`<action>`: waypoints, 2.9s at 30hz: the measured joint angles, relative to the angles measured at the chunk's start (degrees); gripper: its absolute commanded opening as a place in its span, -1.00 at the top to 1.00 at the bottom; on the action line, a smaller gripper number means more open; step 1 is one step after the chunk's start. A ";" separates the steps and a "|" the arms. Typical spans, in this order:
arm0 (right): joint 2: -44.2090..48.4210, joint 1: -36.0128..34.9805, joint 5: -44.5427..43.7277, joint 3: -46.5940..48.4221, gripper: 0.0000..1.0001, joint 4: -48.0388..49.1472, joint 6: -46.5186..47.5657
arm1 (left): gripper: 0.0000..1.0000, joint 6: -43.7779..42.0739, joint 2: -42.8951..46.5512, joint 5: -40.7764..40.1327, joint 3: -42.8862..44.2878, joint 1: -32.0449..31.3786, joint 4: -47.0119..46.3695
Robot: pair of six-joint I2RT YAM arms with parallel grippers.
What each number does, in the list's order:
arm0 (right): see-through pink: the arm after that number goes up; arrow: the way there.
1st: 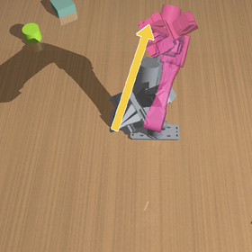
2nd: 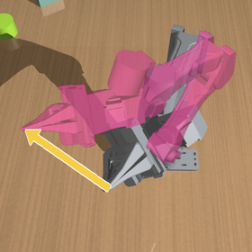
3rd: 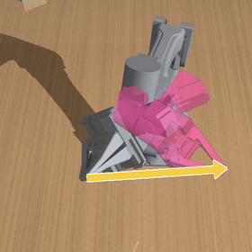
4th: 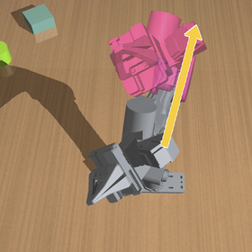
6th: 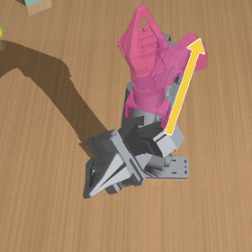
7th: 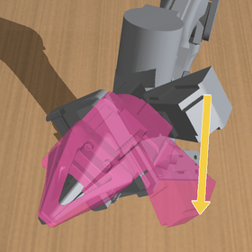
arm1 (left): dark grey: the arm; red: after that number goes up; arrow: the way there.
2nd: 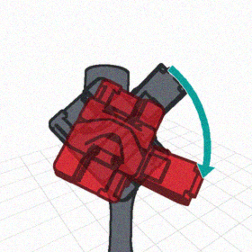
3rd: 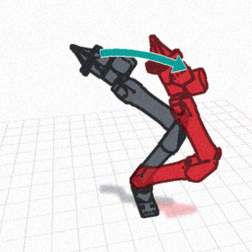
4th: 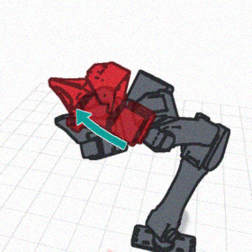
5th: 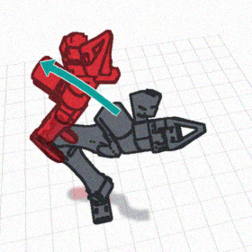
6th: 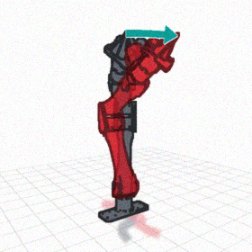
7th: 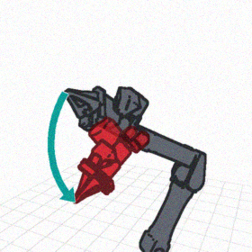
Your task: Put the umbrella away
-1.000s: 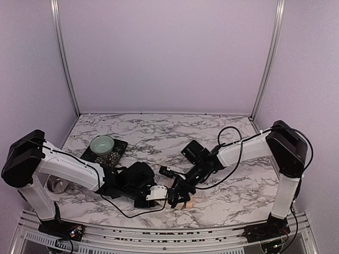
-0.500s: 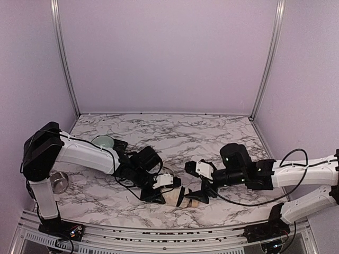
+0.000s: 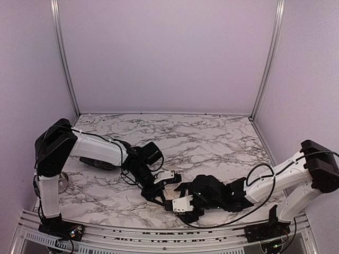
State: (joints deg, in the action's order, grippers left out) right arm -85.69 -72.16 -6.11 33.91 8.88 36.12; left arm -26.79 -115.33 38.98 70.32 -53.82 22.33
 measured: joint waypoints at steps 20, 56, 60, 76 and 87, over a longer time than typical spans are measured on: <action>-10.32 5.25 3.08 12.52 0.47 -7.72 -3.50 | -0.98 3.43 5.60 -0.11 -6.34 1.79 -4.61; -30.91 27.28 61.72 32.41 0.40 -31.89 -16.52 | 0.05 -12.72 13.25 -46.84 -18.01 -13.92 -26.18; -30.91 27.50 62.40 32.41 0.02 -31.67 -17.53 | 0.25 -11.19 13.03 -41.99 -16.48 -12.35 -22.99; 2.36 33.44 45.83 12.83 -0.24 -14.43 -23.76 | 0.50 -6.58 5.81 -25.22 -5.22 -7.69 -10.60; 25.33 7.41 19.63 -9.92 -0.43 1.49 -7.54 | 0.51 -5.64 1.44 -14.27 1.46 -3.85 -2.34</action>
State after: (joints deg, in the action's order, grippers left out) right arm -60.36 -64.75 13.52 23.99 10.37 28.58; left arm -32.42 -113.89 24.71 71.79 -57.67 19.99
